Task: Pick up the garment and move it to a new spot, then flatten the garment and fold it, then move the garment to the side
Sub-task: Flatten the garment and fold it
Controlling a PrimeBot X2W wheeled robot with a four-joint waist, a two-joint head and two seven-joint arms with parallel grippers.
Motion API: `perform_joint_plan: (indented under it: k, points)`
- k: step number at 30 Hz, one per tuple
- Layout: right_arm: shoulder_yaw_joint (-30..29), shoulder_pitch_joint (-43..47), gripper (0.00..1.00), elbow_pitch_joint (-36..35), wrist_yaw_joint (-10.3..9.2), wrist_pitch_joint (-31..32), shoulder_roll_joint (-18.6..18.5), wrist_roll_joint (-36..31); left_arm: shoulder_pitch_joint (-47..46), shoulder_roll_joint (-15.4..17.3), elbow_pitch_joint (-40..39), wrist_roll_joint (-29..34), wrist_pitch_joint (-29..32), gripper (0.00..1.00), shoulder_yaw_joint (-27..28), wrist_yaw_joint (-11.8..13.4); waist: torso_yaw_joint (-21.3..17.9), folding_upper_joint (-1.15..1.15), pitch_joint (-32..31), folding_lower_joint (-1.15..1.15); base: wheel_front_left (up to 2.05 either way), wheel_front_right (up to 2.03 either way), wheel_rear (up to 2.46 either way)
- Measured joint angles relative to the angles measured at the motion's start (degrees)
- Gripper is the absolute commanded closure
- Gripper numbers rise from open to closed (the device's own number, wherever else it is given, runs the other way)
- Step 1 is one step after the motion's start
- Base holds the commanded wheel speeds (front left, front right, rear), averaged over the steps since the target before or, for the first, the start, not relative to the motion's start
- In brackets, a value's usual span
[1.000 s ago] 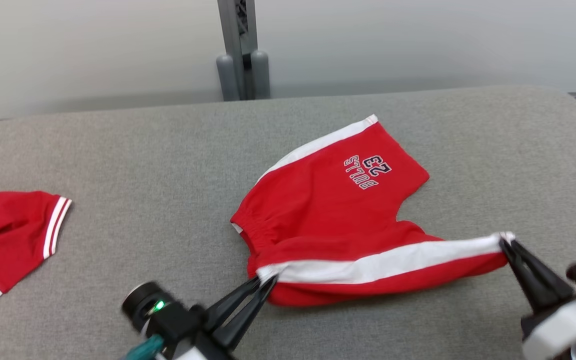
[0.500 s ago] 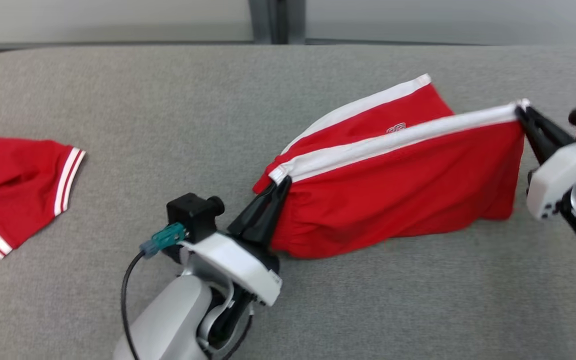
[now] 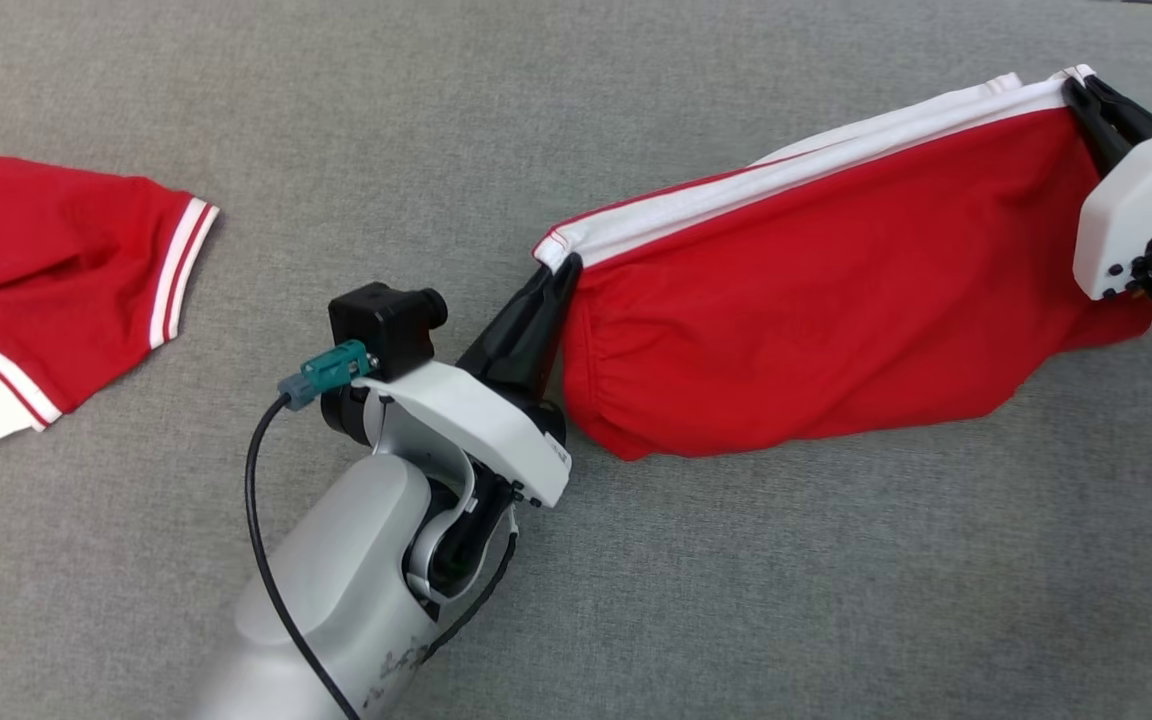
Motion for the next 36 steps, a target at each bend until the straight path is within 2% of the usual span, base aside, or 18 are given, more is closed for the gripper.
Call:
perform_joint_plan:
  k: [10, 11, 12, 13, 14, 15, 16, 20, 23, 26, 33, 36]
  points:
    - [7.7, -5.6, 0.98, 8.9, 0.0, -1.1, 2.1, 3.7, -3.5, -0.9, 5.6, -1.5, -0.1, 1.0, -0.9, -1.3, 1.1, 0.0, 2.0, 0.0, 0.0, 0.0, 0.0]
    - [8.3, -6.0, 0.88, 9.5, 0.0, -1.5, 2.2, 4.0, -3.7, -0.9, 6.0, -1.5, -0.2, 1.0, -1.2, -1.7, 1.0, 0.0, 2.1, 0.0, 0.0, 0.0, 0.0]
    - [8.8, -6.2, 0.74, 10.0, 0.0, -1.9, 2.3, 4.4, -3.8, -1.0, 6.3, -1.5, -0.2, 0.95, -1.5, -2.0, 0.9, 0.0, 2.1, 0.0, 0.0, 0.0, 0.0]
    - [9.4, -6.5, 0.33, 10.7, 0.0, -2.2, 2.5, 4.9, -3.9, -1.1, 6.7, -1.6, -0.3, 0.72, -1.7, -2.0, 0.8, 0.0, 2.0, 0.0, 0.0, 0.0, 0.0]
    - [10.0, -6.5, 0.0, 11.2, 0.0, -2.8, 2.6, 5.2, -4.0, -1.1, 7.2, -1.6, -0.3, 0.55, -2.0, -2.3, 0.7, 0.0, 1.9, 0.0, 0.0, 0.0, 0.0]
    - [10.3, -6.6, 0.0, 11.6, 0.0, -3.7, 2.8, 5.5, -4.2, -1.1, 7.7, -1.6, -0.3, 0.11, -2.2, -2.3, 0.6, 0.0, 1.8, 0.0, 0.0, 0.0, 0.0]
    - [10.6, -6.7, 0.0, 12.0, -0.01, -4.7, 2.9, 5.8, -4.3, -1.1, 8.2, -1.4, -0.5, 0.0, -2.4, -2.3, 0.5, 0.0, 1.6, 0.0, 0.0, 0.0, 0.0]
    - [11.2, -6.8, 0.0, 13.0, -0.01, -9.6, 3.7, 7.1, -4.4, -0.6, 8.6, 0.9, -2.6, 0.0, -3.4, -1.3, -0.2, 0.0, 0.7, 0.0, 0.0, 0.0, 0.0]
    - [10.3, -6.1, 0.0, 13.0, -0.01, -12.6, 4.1, 8.4, -4.2, 1.8, 7.0, 5.9, -5.6, 0.0, -4.1, 1.9, -0.6, 0.0, -0.6, 0.0, 0.0, 0.0, 0.0]
    - [8.6, -3.3, 0.0, 11.6, -0.01, -13.6, 4.4, 8.6, -0.8, 2.9, 4.3, 7.7, -6.8, 0.0, -3.2, 4.8, -1.0, 0.0, -2.5, 0.0, 0.0, 0.0, 0.0]
    - [-3.4, 9.1, 0.0, -1.6, -0.01, -13.8, 5.7, 4.5, 10.2, 5.3, -7.9, 16.5, -7.3, 0.0, 0.5, 13.3, -2.1, 0.0, -7.7, 0.0, 0.0, 0.0, 0.0]
    - [-8.2, 14.9, 0.0, -5.7, -0.01, -13.8, 7.3, 1.4, 16.1, 5.4, -12.2, 19.6, -7.4, 0.0, 1.7, 15.6, -2.4, 0.0, -10.1, 0.0, 0.0, 0.0, 0.0]
